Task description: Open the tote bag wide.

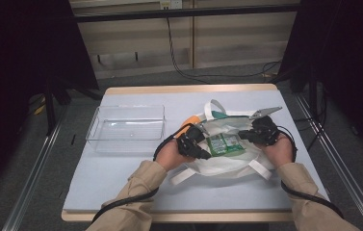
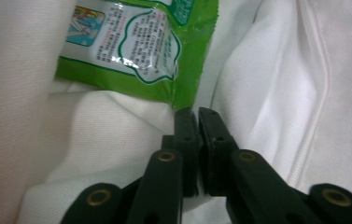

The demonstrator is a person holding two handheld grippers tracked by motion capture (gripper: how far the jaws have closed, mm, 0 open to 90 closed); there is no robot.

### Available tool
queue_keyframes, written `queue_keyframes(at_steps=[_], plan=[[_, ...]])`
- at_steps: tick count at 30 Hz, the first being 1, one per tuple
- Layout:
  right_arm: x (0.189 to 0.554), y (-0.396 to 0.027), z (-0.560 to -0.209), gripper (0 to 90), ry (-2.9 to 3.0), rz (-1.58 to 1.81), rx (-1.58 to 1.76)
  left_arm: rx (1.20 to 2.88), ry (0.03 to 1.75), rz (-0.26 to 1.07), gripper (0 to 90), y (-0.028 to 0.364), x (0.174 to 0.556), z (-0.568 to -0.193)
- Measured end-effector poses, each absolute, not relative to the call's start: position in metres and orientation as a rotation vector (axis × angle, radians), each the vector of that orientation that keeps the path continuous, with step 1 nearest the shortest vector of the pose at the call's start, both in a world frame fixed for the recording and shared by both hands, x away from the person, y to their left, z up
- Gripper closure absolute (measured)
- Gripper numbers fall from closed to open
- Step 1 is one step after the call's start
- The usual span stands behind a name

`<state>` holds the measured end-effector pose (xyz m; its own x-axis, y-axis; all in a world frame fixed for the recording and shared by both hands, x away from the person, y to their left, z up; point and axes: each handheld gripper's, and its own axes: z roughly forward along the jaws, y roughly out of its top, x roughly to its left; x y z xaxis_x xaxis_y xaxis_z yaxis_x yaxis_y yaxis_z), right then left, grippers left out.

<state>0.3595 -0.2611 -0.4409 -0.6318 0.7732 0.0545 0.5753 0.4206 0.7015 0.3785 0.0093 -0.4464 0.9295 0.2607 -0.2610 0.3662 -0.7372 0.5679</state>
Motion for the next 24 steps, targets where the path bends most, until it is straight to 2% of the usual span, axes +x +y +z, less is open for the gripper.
queue_keyframes(at_steps=[3,8,16,24], plan=[[0.355,-0.264,-0.438,78.0,2.399,1.048,1.155,2.421,0.468,-0.197,75.2,0.011,0.380,-0.443],[0.346,-0.267,-0.431,70.7,2.417,1.109,1.101,2.411,0.454,-0.187,69.1,0.012,0.384,-0.440],[0.333,-0.253,-0.428,64.0,2.523,1.133,0.936,2.365,0.492,-0.172,43.7,0.011,0.390,-0.431],[0.332,-0.240,-0.437,62.9,2.594,1.066,0.857,2.372,0.455,-0.126,37.8,0.009,0.387,-0.423]])
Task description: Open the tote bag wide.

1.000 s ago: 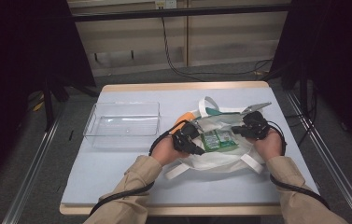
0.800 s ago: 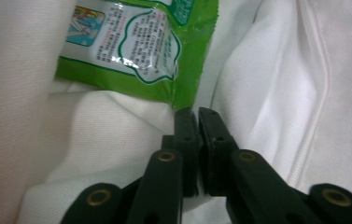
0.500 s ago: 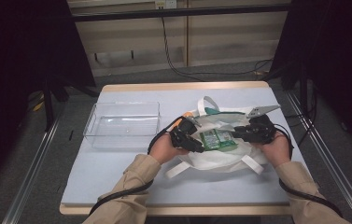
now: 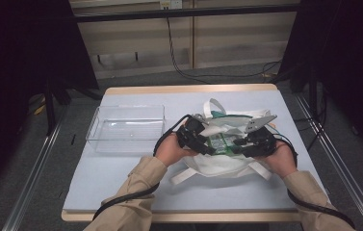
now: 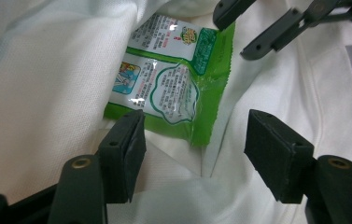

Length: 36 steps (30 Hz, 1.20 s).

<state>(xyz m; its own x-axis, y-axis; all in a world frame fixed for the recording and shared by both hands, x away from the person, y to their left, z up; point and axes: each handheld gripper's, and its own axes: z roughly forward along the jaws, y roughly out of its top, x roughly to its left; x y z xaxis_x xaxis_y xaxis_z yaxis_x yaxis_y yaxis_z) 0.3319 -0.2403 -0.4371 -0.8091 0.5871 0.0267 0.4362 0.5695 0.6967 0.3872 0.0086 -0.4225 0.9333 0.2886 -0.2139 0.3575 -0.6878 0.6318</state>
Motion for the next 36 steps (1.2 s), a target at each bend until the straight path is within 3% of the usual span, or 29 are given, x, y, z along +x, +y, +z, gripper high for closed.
queue_keyframes(at_steps=[10,19,36], plan=[[0.334,-0.231,-0.447,65.7,2.656,0.956,0.811,2.371,0.455,-0.125,34.9,0.011,0.388,-0.418],[0.335,-0.230,-0.448,90.0,2.666,0.912,0.768,2.369,0.417,-0.078,24.7,0.010,0.388,-0.418],[0.332,-0.232,-0.413,90.0,2.642,0.960,0.699,2.343,0.413,-0.068,21.7,0.014,0.389,-0.411]])
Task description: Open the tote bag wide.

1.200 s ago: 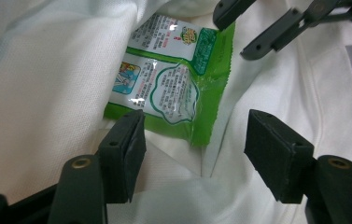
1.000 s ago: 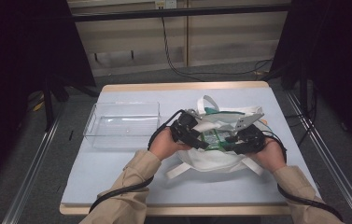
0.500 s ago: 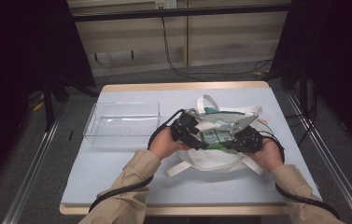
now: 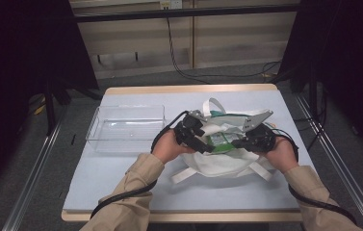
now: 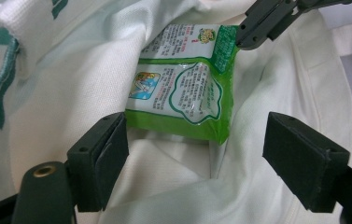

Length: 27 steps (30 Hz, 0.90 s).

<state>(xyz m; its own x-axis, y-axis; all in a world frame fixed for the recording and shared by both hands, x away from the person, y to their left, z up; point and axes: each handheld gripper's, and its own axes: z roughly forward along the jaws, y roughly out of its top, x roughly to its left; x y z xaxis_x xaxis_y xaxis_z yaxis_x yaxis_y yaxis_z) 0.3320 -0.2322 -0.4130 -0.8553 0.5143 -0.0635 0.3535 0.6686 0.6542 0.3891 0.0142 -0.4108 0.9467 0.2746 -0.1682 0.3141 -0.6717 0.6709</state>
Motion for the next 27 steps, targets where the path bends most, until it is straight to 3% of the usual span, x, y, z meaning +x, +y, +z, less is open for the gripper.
queue_keyframes(at_steps=[27], plan=[[0.331,-0.226,-0.368,90.0,2.616,1.019,0.661,2.336,0.287,-0.044,21.0,0.003,0.387,-0.390]])
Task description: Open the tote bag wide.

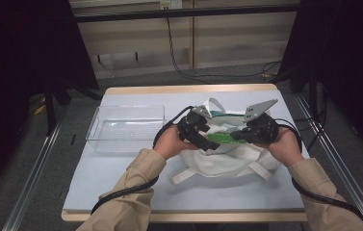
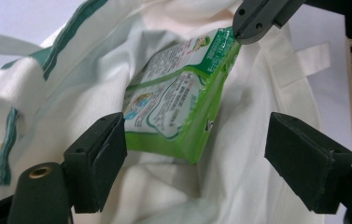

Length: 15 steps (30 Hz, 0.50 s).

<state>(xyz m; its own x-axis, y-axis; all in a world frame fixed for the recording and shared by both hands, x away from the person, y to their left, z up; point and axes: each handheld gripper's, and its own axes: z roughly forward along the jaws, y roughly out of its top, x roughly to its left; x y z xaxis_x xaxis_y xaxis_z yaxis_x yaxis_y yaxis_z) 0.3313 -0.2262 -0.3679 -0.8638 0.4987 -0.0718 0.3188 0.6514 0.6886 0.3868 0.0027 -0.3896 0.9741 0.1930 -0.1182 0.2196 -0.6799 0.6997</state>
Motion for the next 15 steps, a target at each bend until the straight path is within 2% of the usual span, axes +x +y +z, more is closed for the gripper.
queue_keyframes(at_steps=[15], plan=[[0.327,-0.232,-0.352,90.0,2.582,1.080,0.649,2.335,0.234,-0.024,23.5,-0.005,0.382,-0.382]])
